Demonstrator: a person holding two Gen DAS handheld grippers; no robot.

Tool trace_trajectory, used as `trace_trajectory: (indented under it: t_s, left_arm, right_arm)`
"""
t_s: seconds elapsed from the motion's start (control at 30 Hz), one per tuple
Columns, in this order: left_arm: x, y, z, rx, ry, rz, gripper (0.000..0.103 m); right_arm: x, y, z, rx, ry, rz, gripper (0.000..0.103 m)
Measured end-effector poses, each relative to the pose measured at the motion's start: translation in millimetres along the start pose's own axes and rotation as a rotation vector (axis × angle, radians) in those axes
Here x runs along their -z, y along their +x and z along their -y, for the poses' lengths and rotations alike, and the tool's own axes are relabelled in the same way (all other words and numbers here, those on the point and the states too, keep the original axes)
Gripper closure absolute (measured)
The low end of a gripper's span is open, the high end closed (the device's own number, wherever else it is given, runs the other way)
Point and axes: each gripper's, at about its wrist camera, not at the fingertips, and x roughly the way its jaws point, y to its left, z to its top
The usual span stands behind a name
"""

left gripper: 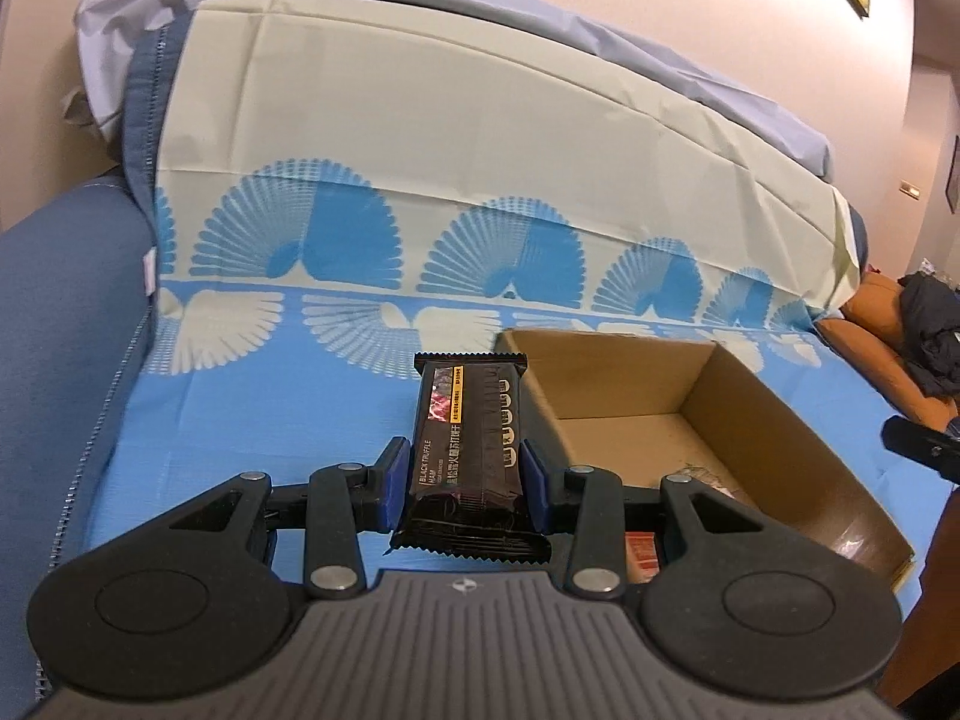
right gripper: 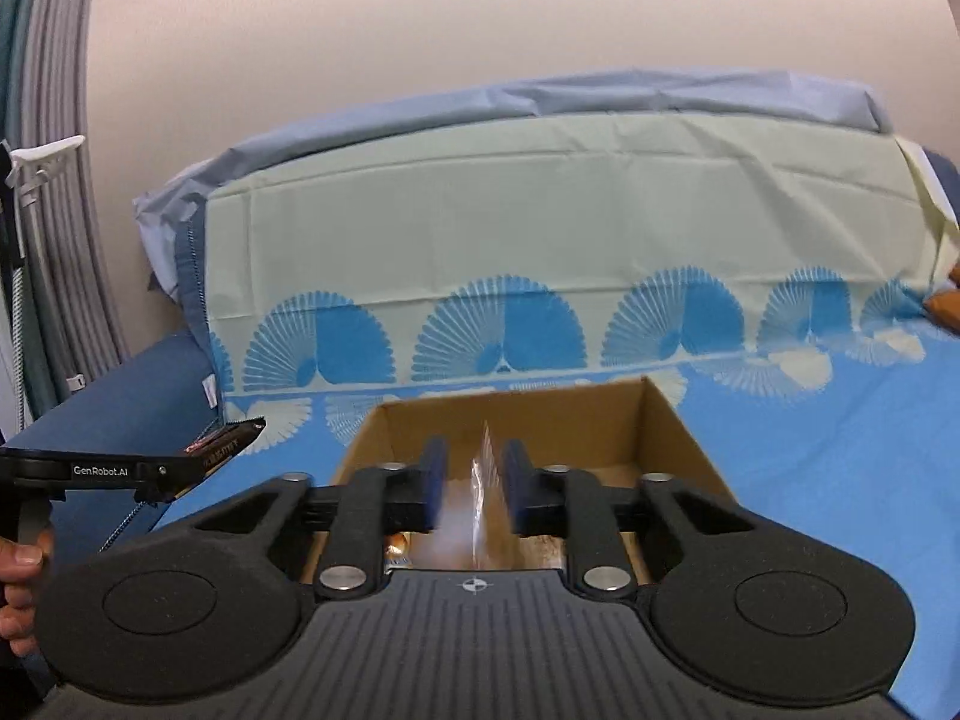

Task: Organize snacks
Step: 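Open both tools over the box to drop the chocolate bar and biscuit bag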

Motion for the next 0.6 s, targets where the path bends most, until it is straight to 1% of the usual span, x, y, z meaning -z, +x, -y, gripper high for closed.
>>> trace_trajectory:
  t_s: [0.27, 0.33, 0.37, 0.4, 0.43, 0.47, 0.5, 0.6]
  left_arm:
    - [5.2, 3.9, 26.7, 0.054, 0.034, 0.004, 0.059]
    - [5.6, 2.3, 34.6, 0.099, 0.037, 0.020, 0.059]
    - [5.7, -0.3, 39.7, 0.148, 0.041, 0.036, 0.059]
    - [5.9, -3.3, 45.3, 0.211, 0.043, 0.051, 0.049]
    - [6.8, -6.3, 49.9, 0.272, 0.043, 0.058, 0.039]
    - [8.0, -9.1, 55.5, 0.307, 0.043, 0.069, 0.021]
    - [9.5, -12.4, 61.1, 0.323, 0.053, 0.088, 0.019]
    - [13.1, -14.1, 69.7, 0.324, 0.083, 0.100, 0.019]
  right_arm:
    - [6.0, -0.9, 20.8, 0.045, 0.073, -0.025, 0.083]
    - [6.7, -1.1, 24.4, 0.062, 0.093, -0.028, 0.083]
    - [7.0, -0.5, 25.9, 0.079, 0.100, -0.031, 0.076]
    - [7.6, 0.8, 27.7, 0.097, 0.107, -0.039, 0.066]
    - [8.3, 1.5, 29.5, 0.115, 0.118, -0.044, 0.039]
    - [8.9, 1.5, 31.5, 0.135, 0.133, -0.045, 0.019]
    - [9.2, 1.1, 33.2, 0.150, 0.145, -0.042, 0.015]
    - [10.4, 0.9, 36.7, 0.165, 0.161, -0.043, 0.015]
